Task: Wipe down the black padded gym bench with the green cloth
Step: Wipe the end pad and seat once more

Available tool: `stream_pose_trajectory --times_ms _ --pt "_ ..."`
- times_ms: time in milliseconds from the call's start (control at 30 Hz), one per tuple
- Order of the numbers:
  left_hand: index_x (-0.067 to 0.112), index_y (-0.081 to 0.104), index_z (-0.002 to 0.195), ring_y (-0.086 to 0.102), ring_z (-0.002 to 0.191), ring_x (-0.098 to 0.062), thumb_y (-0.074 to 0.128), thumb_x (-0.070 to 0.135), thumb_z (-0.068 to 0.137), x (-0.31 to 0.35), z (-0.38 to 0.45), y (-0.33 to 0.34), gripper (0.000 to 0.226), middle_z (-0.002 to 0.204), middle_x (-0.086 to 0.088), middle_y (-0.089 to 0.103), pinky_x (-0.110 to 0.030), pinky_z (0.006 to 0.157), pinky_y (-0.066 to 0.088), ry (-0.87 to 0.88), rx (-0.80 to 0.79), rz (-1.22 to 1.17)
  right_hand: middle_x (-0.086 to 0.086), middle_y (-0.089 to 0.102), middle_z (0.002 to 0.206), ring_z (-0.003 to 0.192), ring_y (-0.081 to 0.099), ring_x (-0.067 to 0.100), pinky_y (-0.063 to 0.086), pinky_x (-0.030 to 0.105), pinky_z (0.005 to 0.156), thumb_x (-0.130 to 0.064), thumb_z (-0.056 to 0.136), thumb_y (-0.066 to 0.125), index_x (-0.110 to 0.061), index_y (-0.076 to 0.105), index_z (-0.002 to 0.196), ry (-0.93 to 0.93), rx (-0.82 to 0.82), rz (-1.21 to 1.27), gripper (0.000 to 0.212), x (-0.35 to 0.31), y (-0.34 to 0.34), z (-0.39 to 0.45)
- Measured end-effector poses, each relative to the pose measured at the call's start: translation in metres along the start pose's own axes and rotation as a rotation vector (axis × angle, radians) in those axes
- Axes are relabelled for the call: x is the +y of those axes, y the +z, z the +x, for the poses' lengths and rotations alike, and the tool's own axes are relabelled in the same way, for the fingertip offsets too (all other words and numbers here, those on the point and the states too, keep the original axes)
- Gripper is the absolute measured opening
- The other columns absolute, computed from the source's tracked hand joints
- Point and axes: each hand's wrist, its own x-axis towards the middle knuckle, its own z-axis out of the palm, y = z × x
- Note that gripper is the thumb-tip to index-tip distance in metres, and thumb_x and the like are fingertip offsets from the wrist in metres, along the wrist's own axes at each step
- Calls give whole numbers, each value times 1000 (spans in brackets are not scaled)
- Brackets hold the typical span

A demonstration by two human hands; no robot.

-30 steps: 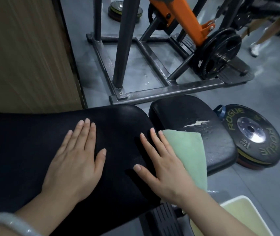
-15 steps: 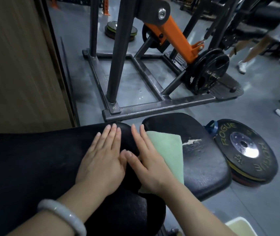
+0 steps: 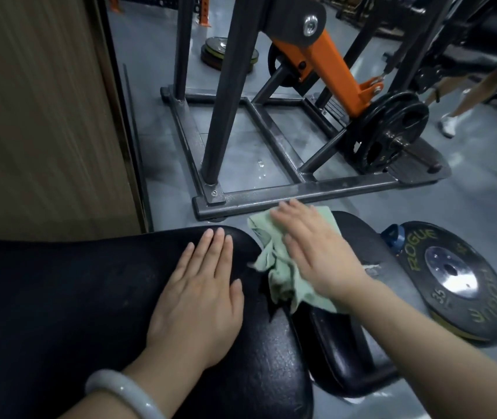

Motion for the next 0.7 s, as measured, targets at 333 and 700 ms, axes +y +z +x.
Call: stream_pose_trajectory --times_ms 333,700 --pt "2 48 136 39 136 -22 30 37 92 -1 -1 2 59 144 -10 46 -38 106 22 0 29 47 -13 2 159 147 -9 7 -5 31 119 -66 91 11 -40 13 149 -88 -288 -57 64 16 -9 -19" --pt "3 41 141 32 139 -20 27 36 94 -1 0 2 60 148 -9 39 -35 110 13 5 32 60 -10 -3 161 146 -11 7 -7 32 119 -71 79 2 -43 5 150 280 -172 -142 77 3 -6 -25"
